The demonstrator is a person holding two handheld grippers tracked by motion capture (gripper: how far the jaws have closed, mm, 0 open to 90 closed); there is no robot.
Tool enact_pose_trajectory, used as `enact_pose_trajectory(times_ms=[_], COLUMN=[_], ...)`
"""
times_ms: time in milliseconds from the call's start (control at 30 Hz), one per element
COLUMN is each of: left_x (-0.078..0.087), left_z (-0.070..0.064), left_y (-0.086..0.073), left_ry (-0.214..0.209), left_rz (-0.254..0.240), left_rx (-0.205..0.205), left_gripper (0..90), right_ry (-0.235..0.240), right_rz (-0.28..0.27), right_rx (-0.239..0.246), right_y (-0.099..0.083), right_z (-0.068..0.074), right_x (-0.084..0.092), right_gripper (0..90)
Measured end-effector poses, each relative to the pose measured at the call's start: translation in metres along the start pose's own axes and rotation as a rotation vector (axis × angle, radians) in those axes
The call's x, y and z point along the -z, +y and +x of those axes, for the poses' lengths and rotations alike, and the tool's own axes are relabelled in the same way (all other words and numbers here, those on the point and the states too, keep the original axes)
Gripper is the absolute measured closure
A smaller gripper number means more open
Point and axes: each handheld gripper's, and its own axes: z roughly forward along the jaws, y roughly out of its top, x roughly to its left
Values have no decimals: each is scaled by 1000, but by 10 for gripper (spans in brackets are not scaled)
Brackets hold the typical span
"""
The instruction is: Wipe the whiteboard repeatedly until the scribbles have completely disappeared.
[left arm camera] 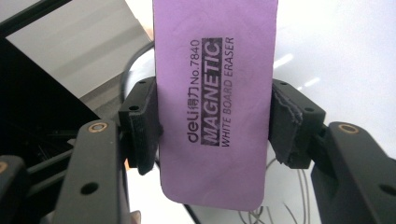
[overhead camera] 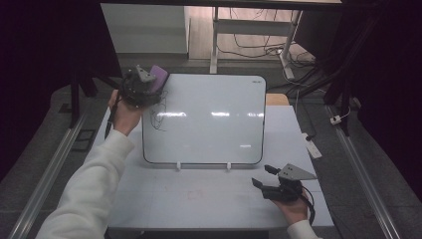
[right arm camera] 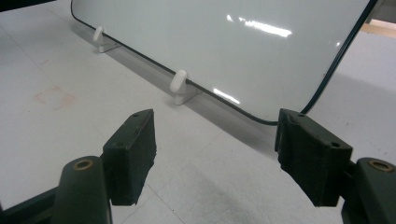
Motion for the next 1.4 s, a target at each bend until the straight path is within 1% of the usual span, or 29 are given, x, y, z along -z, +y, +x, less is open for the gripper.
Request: enact_pose_trajectory(times_ms=[67, 133, 233, 267, 300, 333, 367, 400, 433, 467, 533, 600, 667, 833, 933, 1100, 1167, 1200, 1233, 1267, 1300, 1333, 1400], left_x=[-1, -1, -2, -2, -1, 0, 1, 2, 2, 3, 4, 5, 5, 0, -1, -3, -4, -4, -4, -3, -2, -1, 1], left_z=[-6, -15, -27, -31, -33, -32, -29, -26, -22, -15, -4, 5, 8, 1, -4, -21, -28, -32, -34, -34, -31, -27, -16], left_y=[-1, -2, -4, -6, -6, -7, -7, -6, -6, -7, -7, -7, -6, -3, -2, -2, -3, -3, -4, -4, -4, -4, -3], left_ry=[-11, -17, -38, -35, -29, -34, -46, -44, -33, -16, -6, 1, -8, 18, 10, -21, -42, -39, -28, -30, -46, -54, -7], left_rz=[3, 6, 10, 14, 17, 19, 19, 25, 29, 33, 35, 32, 28, 26, 19, 17, 13, 10, 13, 9, 9, 2, -3], left_rx=[-21, -55, -101, -126, -144, -153, -143, -127, -119, -102, -63, -47, -40, -64, -65, -102, -115, -125, -144, -145, -141, -127, -105], left_gripper=[410, 410, 410, 410, 410, 410, 410, 411, 411, 411, 411, 411, 411, 411, 411, 411, 411, 411, 411, 411, 411, 411, 411], right_ry=[0, 1, 1, 1, 1, 1, 1, 1, 0, 0, -1, -2, 0, -3, -3, 1, -1, -1, -1, -1, -1, -1, 0], right_rz=[0, 1, 1, 1, 1, 1, 2, 2, 2, 1, -1, -1, 1, 1, 0, 3, 1, 1, 1, 0, 0, 1, 1], right_rx=[1, 3, 2, 3, 2, 2, 3, 2, 2, 2, 2, 2, 2, 2, -1, 4, 5, 4, 4, 4, 3, 3, 5], right_y=[0, 0, 0, 0, 0, 0, 0, 0, 0, 0, 0, 0, 0, 0, 0, 0, 0, 0, 0, 0, 0, 0, 0], right_z=[0, 1, 1, 1, 1, 1, 1, 1, 1, 1, 1, 1, 0, 0, 0, 0, 1, 1, 1, 0, 0, 0, 1], right_x=[0, -1, -1, -1, -1, -1, -1, -1, -1, -1, 0, 0, -1, -1, 0, -1, -1, -1, -1, -1, -1, -1, -1], right_gripper=[286, 286, 286, 286, 286, 286, 286, 286, 286, 286, 286, 286, 286, 286, 286, 286, 286, 286, 286, 286, 286, 286, 286])
